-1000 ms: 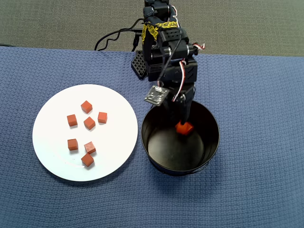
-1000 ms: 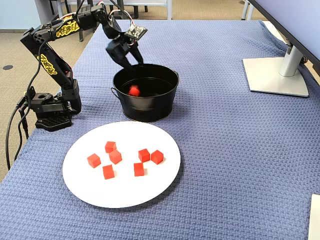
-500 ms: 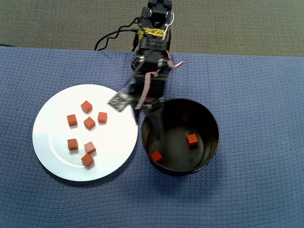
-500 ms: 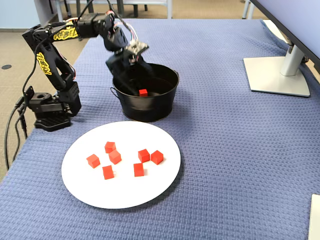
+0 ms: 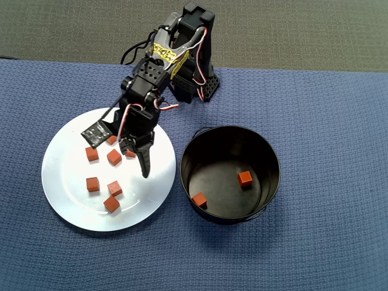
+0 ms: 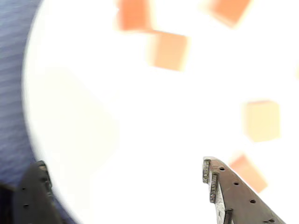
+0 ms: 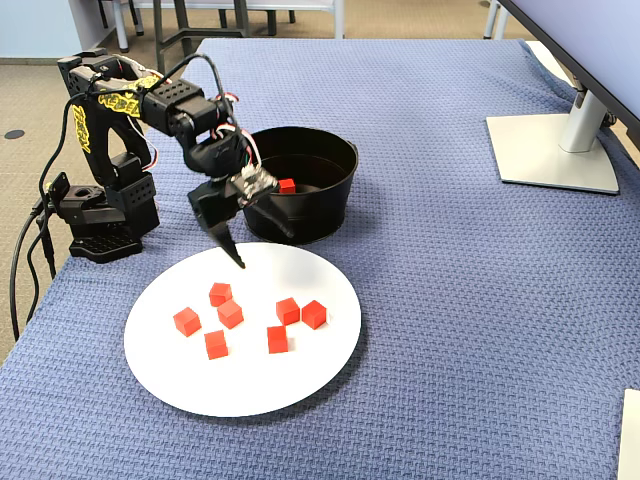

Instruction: Pick up the red cubes from the white plate and place them in the black recipient

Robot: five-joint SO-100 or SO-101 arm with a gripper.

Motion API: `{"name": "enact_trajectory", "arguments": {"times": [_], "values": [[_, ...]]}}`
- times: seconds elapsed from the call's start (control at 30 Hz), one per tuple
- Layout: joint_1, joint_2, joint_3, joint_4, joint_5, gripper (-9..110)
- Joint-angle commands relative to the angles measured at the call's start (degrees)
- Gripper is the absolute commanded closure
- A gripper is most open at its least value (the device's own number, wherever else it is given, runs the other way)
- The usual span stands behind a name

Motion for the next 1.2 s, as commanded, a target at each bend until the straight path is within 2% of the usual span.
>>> {"name": "enact_trajectory", "arguments": {"times": [0.0, 0.27, 0.33, 0.53, 0.87, 1.17], "values": [[3.43, -0.09, -3.43, 3.52, -1.58, 70], [8.61, 1.41, -2.81, 7.56, 18.02, 82], [9.93, 1.23, -2.90, 8.70, 22.15, 78], [11.60, -0.26, -5.54, 9.67, 37.97, 75], [10.99, -4.39, -3.43, 6.50, 48.25, 72], [7.82, -3.08, -0.26, 7.38, 43.33, 71]]}}
